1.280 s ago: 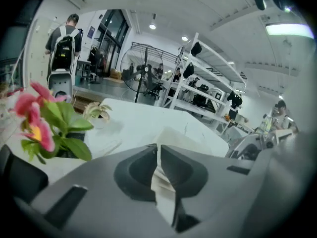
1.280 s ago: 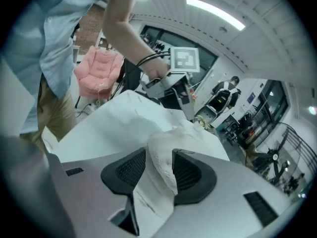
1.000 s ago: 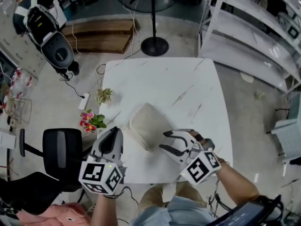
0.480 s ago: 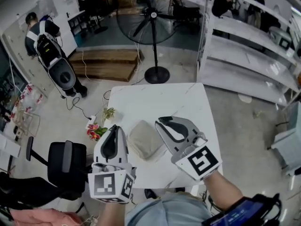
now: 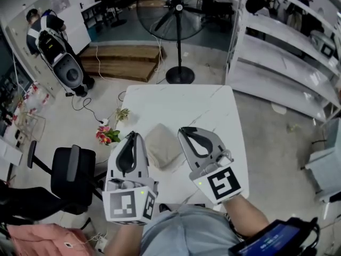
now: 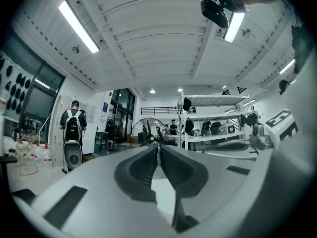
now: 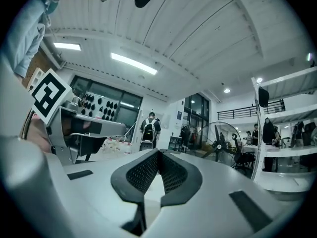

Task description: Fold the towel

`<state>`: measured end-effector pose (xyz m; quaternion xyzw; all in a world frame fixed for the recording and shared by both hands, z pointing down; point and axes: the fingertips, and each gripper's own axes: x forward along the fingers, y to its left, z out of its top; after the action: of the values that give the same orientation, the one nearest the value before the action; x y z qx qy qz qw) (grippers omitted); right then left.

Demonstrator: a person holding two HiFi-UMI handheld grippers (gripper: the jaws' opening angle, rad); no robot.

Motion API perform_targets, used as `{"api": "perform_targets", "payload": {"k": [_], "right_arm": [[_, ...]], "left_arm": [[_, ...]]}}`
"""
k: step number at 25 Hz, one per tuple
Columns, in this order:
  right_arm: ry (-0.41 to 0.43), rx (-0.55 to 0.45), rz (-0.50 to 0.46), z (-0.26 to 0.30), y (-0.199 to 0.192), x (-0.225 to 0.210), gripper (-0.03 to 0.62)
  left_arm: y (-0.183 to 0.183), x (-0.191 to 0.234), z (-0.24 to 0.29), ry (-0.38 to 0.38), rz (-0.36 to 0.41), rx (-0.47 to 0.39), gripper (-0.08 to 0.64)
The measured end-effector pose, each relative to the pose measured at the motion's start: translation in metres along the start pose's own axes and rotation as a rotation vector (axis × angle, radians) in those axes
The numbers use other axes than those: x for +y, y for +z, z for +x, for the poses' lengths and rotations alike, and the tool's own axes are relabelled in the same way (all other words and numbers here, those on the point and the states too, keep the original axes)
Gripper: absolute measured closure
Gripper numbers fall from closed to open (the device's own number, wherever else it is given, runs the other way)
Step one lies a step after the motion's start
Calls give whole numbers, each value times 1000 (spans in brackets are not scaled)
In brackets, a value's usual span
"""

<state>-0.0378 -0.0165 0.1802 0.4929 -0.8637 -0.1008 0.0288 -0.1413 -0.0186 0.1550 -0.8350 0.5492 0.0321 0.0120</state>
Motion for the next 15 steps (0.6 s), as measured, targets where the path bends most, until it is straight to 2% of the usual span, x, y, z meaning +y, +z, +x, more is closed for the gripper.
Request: {"api": "perform_targets", "payload": {"k": [15], "right_arm": [[21, -22, 7, 9, 11, -1, 580]], "left_arm": [[5, 5, -2, 28, -2, -16, 535]]}}
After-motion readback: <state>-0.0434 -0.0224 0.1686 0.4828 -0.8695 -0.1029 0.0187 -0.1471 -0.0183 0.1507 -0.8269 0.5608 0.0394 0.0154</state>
